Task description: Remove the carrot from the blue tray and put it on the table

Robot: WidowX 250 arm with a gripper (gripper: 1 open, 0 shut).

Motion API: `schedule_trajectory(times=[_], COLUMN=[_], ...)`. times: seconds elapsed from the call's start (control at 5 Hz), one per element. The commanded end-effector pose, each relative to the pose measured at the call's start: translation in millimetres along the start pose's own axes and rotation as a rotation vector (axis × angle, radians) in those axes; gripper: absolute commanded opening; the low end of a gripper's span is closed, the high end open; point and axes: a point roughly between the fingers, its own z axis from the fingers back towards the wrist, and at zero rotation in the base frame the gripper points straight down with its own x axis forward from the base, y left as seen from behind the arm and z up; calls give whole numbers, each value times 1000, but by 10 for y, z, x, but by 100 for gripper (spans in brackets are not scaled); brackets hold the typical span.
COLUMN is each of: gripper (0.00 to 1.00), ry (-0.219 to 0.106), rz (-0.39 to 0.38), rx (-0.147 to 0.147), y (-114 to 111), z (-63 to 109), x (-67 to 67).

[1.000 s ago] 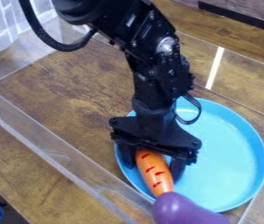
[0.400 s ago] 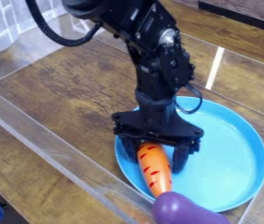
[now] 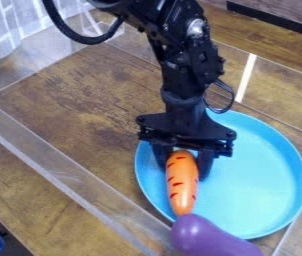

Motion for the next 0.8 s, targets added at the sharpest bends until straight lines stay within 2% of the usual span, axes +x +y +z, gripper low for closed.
schedule_trajectory(times=[0.0, 0.4, 0.6], gripper=[0, 0, 0], ry=[3, 11, 19], rz=[53, -122, -252], rx=[15, -21, -46], y=[-2, 171, 228], z=[-119, -149, -149], x=[-14, -40, 15])
